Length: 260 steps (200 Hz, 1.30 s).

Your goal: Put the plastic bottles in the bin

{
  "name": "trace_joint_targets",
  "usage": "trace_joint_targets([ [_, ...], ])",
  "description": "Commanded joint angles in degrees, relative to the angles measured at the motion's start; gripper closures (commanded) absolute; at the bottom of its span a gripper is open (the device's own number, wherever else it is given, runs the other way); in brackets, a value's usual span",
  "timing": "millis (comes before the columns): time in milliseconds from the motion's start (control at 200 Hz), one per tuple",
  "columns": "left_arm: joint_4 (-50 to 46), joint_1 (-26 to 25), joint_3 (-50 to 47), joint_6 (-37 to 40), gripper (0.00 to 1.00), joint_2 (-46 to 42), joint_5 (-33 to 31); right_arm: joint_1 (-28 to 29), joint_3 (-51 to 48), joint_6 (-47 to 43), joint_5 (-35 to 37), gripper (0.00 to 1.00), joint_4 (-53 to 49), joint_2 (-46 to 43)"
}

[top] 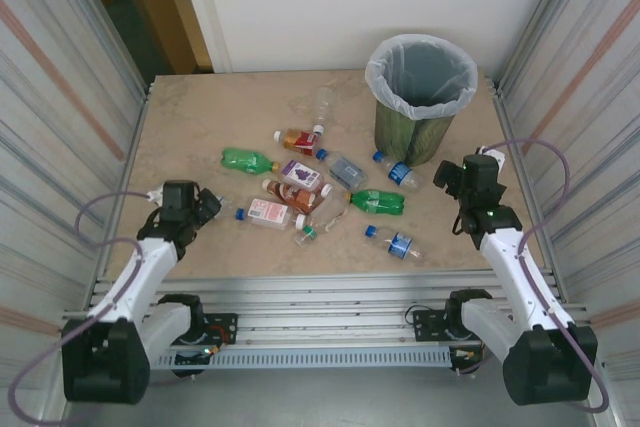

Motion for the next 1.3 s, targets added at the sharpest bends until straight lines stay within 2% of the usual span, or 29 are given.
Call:
trace_joint_targets([
  [0,0.9,-0.1,3.6,0.2,0.01,4.9,2.1,0.8,1.8,2.8,1.6,0.02,-4.6,-2.4],
  [155,5.3,0.1,5.4,0.7,0.01,10.8,4.4,2.2,2.0,2.8,1.0,0.02,-5.6,-3.5],
  [601,8.1,1.4,9.5,0.3,0.01,24.8,6.6,6.3,4.3,3.7,2.2,0.02,-8.4,-2.8],
  [836,8.9,1.9,10.3,0.4,0.01,29.6,6.9,10.9,6.3,3.9,3.8,0.02,-9.3,-2.1],
  [1117,11.1,2.9,9.5,-0.3,0.32,31.8,9.2,15.6,8.9,4.9,6.3,0.02,-11.1,0.0],
  [1297,10.5,3.0,10.2,-0.4,0.5,28.8,11.4,19.5,11.1,4.5,8.1,0.02,-12.6,0.1],
])
